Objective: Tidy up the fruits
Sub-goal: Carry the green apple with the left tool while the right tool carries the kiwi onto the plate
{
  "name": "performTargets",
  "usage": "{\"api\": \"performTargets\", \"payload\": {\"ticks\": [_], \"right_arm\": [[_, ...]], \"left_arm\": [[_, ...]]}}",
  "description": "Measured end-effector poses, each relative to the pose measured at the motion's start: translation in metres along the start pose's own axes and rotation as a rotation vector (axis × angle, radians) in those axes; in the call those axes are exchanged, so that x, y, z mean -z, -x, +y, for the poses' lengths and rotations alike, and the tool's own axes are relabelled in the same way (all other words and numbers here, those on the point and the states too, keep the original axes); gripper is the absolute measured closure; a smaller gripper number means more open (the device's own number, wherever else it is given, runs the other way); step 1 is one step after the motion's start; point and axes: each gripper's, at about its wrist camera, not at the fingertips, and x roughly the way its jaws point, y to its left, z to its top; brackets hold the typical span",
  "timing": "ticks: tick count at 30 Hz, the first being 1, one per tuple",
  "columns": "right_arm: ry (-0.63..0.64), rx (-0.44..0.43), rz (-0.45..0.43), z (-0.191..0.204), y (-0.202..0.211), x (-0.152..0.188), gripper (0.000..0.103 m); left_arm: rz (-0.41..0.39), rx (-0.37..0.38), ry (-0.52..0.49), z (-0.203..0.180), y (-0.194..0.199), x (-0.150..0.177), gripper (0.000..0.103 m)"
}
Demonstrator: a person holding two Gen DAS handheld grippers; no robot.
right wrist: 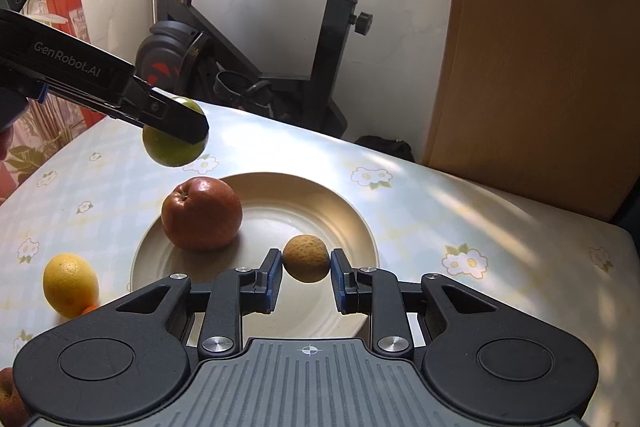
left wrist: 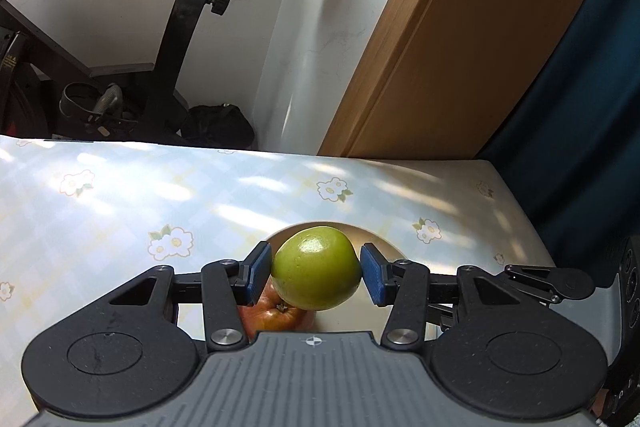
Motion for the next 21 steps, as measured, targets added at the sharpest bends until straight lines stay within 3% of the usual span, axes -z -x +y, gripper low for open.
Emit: {"api": "performTargets", "payload": {"ticks": [11,21], "right_arm": [[0.043,0.008,0.039,-0.004,-0.049,-0.005,0.079],[0.064,0.018,0.019,-0.001,-0.070,-0.012,0.079]], "left_arm": [[0.106,0.011,0.021,0.012,-0.078,-0.014,0.052],[0.135,0.006,0.015,0.015,-0.094,-0.015,0.052]]}}
